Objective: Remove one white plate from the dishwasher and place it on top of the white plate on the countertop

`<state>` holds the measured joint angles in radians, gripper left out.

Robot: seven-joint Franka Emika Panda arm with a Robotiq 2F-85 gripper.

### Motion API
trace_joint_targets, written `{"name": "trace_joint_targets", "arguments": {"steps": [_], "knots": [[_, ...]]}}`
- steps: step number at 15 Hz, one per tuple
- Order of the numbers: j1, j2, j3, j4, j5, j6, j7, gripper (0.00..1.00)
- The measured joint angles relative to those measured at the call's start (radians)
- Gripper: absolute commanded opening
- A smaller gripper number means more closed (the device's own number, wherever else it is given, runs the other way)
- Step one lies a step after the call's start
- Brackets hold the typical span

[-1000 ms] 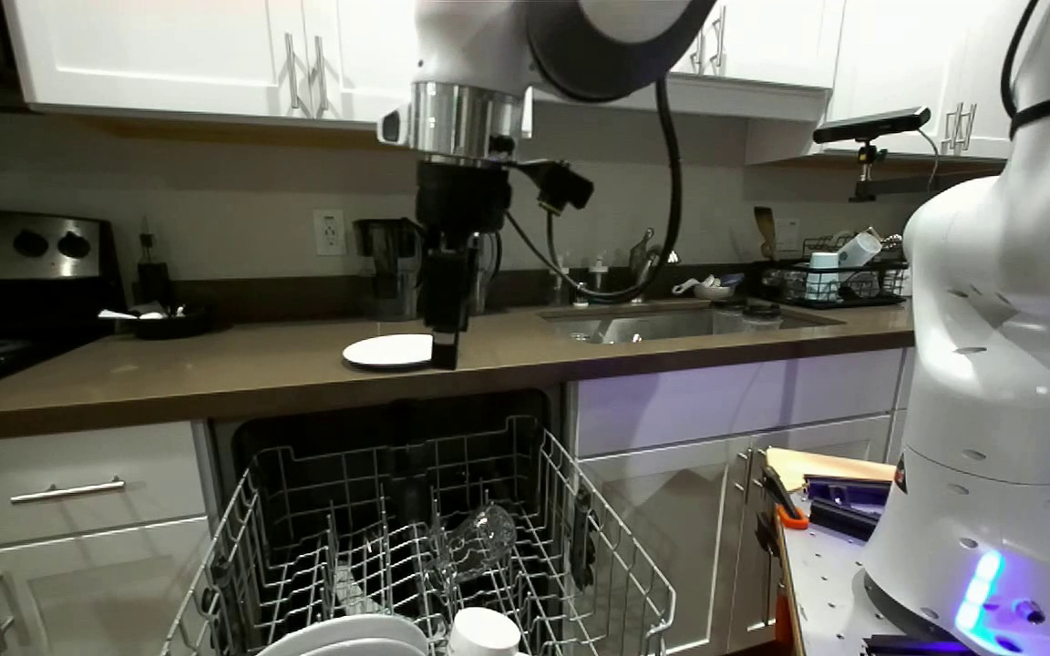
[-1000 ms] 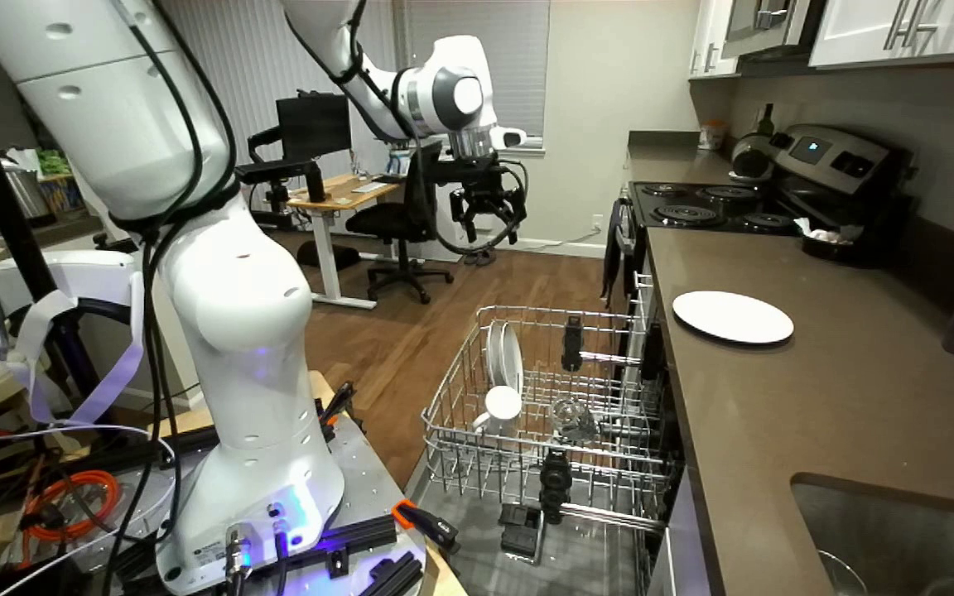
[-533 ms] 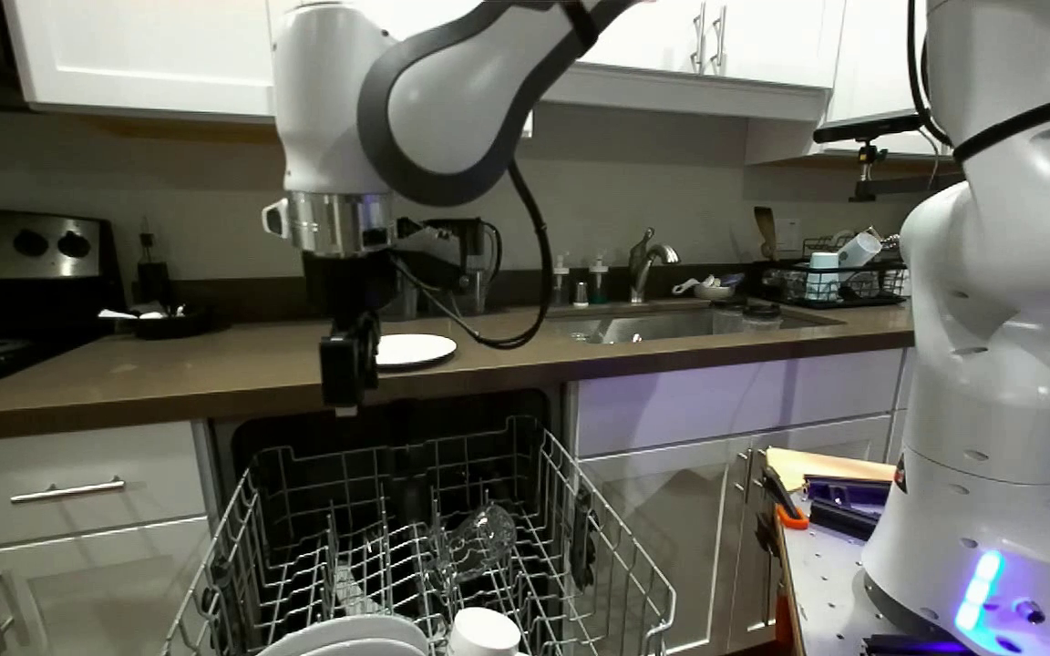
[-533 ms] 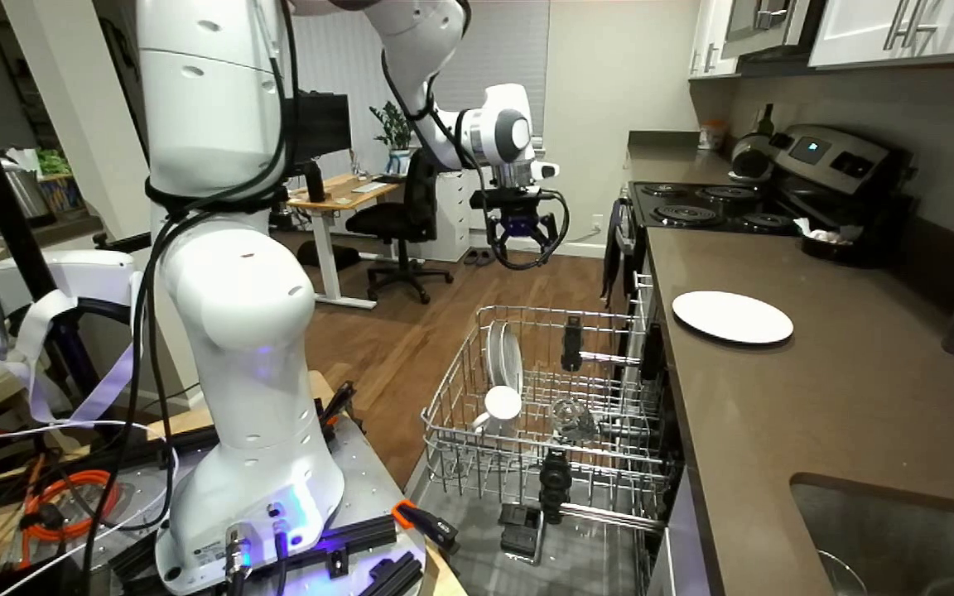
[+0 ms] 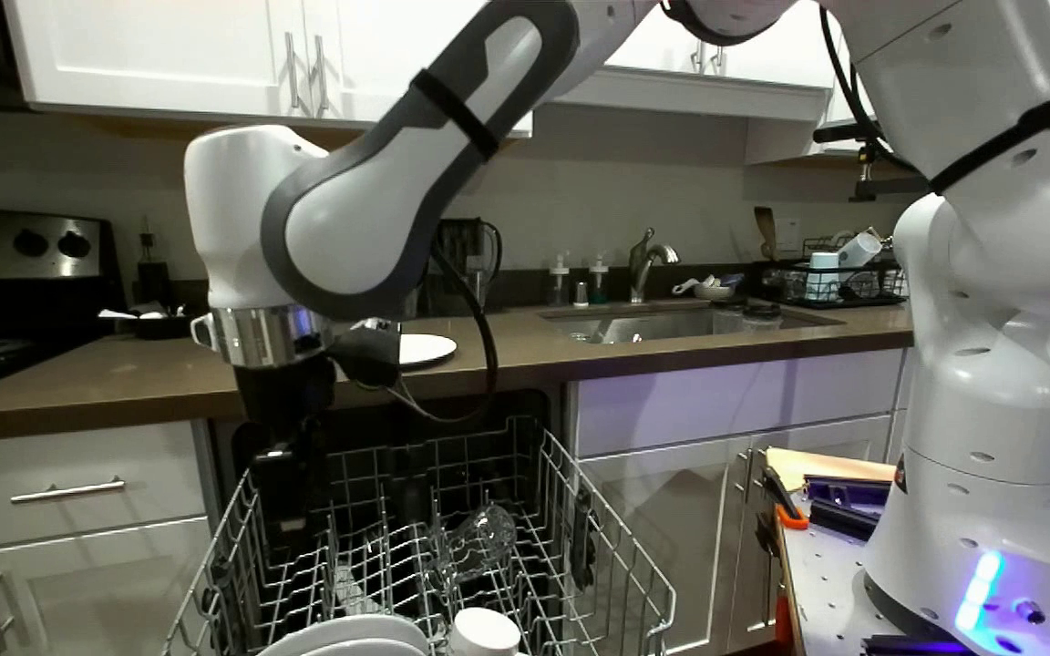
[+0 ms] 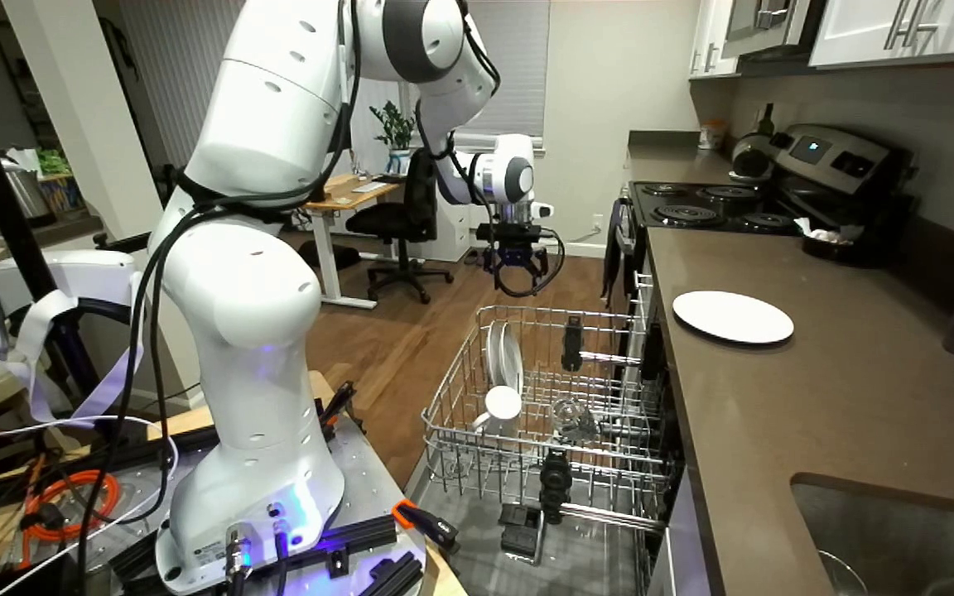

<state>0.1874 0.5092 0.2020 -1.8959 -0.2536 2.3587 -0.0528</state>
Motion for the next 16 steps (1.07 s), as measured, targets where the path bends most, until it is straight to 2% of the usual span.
{"name": "trace_joint_targets", "arguments": {"steps": [7,12,16], "knots": [[0.002,0.12,-0.007,0.045,0.023,-0.003,-0.06,1.0],[0.001,0.128,-0.002,0.071,0.05,-0.041,-0.093,1.0],[0.003,0.133,-0.005,0.071,0.05,-0.02,-0.093,1.0]]}}
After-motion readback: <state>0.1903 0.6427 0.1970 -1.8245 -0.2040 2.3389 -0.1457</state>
